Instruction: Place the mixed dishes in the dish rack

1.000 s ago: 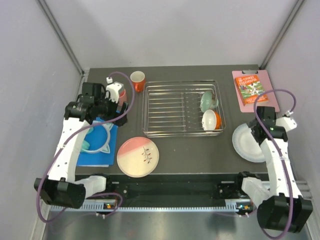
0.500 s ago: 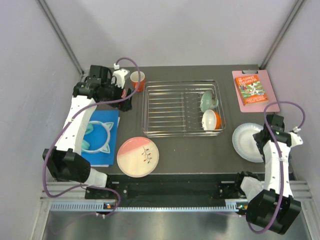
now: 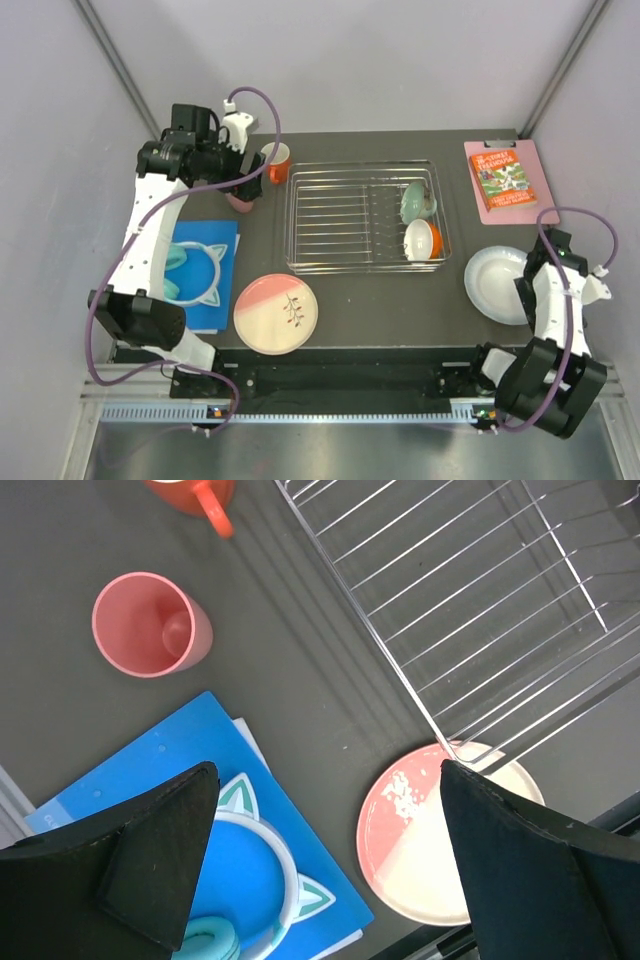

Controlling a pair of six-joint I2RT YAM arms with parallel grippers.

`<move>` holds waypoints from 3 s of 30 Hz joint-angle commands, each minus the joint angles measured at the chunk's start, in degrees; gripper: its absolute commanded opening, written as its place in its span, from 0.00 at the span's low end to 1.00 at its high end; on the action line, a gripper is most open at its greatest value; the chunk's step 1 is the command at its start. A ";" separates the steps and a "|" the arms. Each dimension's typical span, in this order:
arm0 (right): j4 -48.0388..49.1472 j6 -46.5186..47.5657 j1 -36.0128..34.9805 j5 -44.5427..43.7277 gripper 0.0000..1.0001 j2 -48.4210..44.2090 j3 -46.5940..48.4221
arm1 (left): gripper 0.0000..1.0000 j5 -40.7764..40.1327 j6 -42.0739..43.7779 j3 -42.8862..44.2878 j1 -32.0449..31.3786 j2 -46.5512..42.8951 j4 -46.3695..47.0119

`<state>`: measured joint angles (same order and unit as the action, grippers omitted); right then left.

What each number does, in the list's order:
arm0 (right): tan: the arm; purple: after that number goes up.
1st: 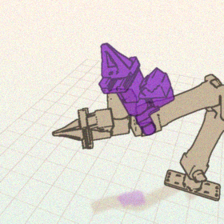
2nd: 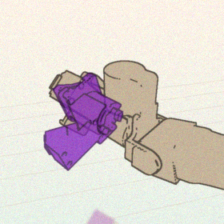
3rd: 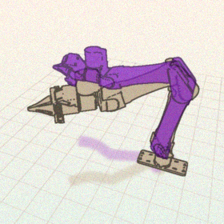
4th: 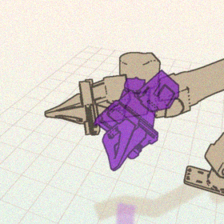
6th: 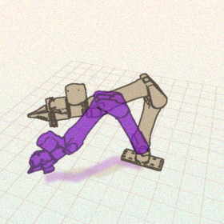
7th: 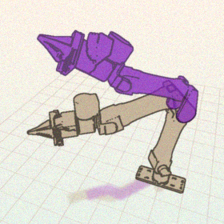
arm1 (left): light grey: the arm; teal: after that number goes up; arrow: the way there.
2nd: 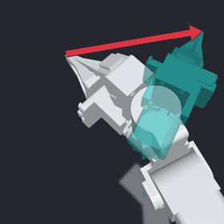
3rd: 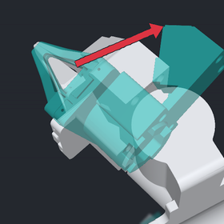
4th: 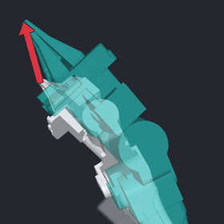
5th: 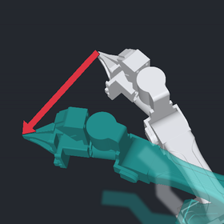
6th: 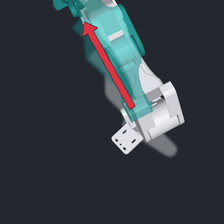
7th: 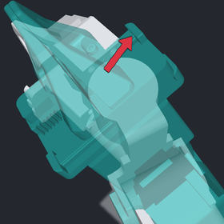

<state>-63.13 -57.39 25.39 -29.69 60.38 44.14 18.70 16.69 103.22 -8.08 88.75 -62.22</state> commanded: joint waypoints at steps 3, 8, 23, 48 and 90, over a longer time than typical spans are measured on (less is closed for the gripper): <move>7.49 -5.89 3.35 0.68 0.97 1.06 -3.79 | 0.97 -2.61 2.82 5.15 -0.36 -0.33 -4.49; 14.33 -5.38 3.79 -1.86 0.98 0.44 -6.08 | 0.97 -2.35 1.69 4.80 -0.36 -0.95 -4.93; 41.41 1.31 4.06 13.95 1.00 5.81 -15.57 | 0.96 -1.12 -0.60 4.10 -0.54 -1.56 -3.26; 55.04 1.40 4.85 32.24 0.77 7.20 -26.21 | 0.96 -3.49 -1.05 -1.88 -0.63 -4.46 0.87; 30.79 23.19 -8.24 19.33 0.00 -1.05 10.34 | 0.93 -2.18 -8.07 -20.35 -2.91 3.18 17.13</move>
<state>-34.68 -35.48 18.74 -6.15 60.40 48.10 15.55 10.66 80.49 -10.55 89.47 -48.82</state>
